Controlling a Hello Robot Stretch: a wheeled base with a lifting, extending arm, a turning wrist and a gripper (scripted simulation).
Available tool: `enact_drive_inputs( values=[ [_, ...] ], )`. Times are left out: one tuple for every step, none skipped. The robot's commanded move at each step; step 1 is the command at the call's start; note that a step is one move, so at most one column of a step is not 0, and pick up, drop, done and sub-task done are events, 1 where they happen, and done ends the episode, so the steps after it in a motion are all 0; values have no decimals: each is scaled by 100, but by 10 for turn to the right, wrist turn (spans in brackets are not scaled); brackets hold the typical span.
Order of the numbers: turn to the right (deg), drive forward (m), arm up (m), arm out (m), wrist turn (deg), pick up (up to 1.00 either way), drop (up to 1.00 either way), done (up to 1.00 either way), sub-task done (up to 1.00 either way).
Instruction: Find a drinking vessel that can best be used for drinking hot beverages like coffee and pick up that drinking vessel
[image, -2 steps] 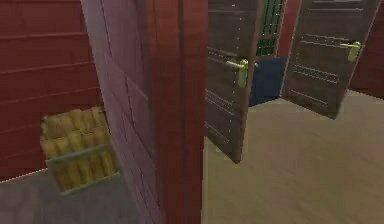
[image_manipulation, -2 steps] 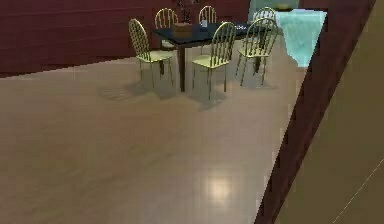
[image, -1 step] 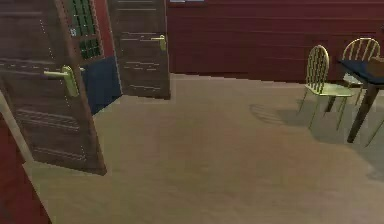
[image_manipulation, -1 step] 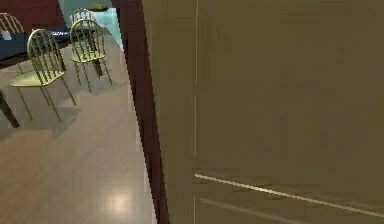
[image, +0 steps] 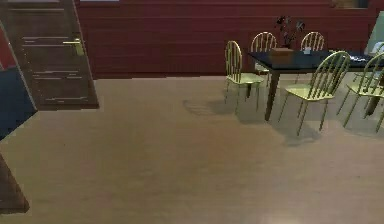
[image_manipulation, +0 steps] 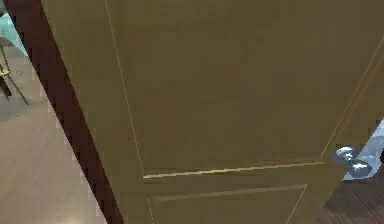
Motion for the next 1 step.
enact_drive_inputs(
  values=[
    [0,100,0,0,0,0,0,0,0]
  ],
)
